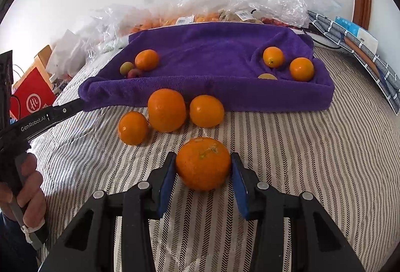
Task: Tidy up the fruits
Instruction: 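Grasp a large orange on the bedspread with each tool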
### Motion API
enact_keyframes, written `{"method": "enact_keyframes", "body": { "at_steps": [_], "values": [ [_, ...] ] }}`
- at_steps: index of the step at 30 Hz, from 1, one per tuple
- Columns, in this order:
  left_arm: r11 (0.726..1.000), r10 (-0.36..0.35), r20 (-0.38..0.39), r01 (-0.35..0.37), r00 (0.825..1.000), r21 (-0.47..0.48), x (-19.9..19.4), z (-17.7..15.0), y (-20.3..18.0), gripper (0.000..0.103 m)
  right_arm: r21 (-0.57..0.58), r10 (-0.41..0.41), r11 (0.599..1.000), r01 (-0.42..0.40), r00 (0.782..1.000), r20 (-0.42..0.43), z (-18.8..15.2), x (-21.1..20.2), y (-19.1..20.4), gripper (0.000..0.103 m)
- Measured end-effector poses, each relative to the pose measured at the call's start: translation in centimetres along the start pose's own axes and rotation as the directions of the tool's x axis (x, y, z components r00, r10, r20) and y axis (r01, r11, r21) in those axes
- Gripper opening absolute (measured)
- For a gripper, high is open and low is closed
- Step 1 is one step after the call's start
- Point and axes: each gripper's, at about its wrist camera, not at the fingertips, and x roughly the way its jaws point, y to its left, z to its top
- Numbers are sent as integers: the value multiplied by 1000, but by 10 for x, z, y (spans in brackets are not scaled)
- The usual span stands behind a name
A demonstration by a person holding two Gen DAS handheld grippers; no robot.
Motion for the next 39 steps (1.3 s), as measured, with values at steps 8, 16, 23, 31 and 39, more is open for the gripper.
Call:
{"method": "enact_keyframes", "body": {
  "at_steps": [8,16,23,31,39],
  "values": [
    [997,-30,-13,31,999,72,-1,-4,-15,27,42,-95,995,93,994,50,-1,-18,-42,42],
    [983,-112,-49,118,993,138,-1,-8,-30,27,76,-147,987,140,985,86,-3,-29,-77,42],
    [937,-276,-196,309,941,161,9,-20,-66,27,47,-148,988,144,984,95,-6,-32,-87,42],
    [937,-221,-237,273,946,217,22,-28,-99,30,87,-103,992,95,991,83,-9,-32,-101,42],
    [954,-158,-195,200,968,222,36,-22,-103,30,83,-64,995,58,996,64,-8,-27,-101,42]
  ]
}}
